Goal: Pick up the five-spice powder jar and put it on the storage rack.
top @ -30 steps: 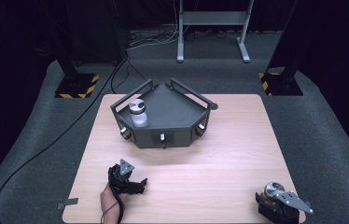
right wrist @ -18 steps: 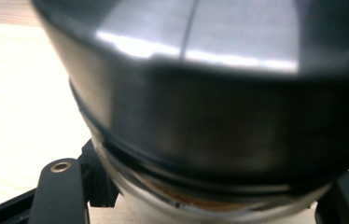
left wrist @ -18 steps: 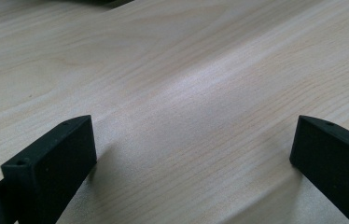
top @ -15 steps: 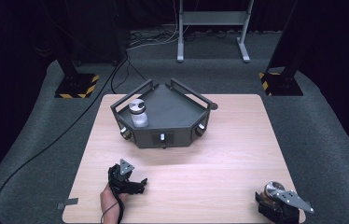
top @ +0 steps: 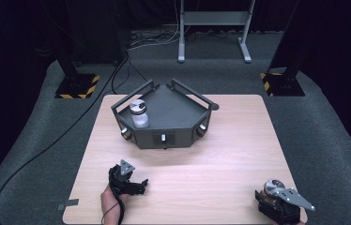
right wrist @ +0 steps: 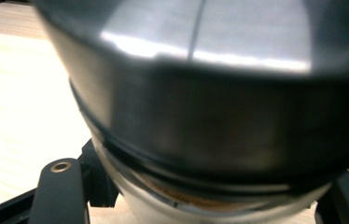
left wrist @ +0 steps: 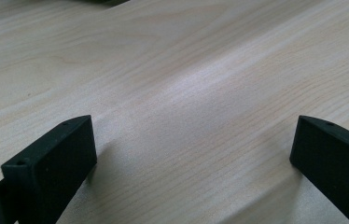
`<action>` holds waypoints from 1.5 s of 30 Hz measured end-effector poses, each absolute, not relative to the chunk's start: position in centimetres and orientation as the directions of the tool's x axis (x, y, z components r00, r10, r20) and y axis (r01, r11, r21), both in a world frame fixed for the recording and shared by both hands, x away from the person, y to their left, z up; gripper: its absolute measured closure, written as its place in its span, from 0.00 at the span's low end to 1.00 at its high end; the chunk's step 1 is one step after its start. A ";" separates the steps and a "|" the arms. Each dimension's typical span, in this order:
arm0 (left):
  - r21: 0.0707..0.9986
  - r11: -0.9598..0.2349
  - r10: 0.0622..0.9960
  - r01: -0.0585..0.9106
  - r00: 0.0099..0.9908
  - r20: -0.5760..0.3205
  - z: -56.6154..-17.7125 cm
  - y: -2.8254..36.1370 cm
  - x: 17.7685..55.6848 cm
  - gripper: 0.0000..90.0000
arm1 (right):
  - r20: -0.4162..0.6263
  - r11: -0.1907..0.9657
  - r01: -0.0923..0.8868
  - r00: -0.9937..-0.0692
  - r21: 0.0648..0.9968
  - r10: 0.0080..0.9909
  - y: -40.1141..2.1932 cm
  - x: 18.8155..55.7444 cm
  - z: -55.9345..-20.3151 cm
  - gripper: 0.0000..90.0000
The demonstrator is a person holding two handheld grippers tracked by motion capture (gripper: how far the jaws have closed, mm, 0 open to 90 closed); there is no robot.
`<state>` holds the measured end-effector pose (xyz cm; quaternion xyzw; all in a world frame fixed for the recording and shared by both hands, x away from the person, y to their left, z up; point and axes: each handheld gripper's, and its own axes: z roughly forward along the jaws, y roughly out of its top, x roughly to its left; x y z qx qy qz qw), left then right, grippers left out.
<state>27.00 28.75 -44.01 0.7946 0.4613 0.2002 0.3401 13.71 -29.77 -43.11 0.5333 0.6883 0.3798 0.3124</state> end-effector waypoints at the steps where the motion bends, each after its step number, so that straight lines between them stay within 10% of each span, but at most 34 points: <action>1: 0.725 -0.343 0.869 0.598 0.494 0.004 -44.0 28.8 27.0 0.00 | -0.024 0.144 0.495 -0.239 0.857 0.971 -29.7 13.7 -43.0 0.34; 45: 0.725 -0.341 0.870 0.598 0.493 0.002 -44.0 28.8 27.0 0.00 | -0.092 0.273 0.408 -0.411 0.871 0.907 -26.9 18.0 -38.4 0.34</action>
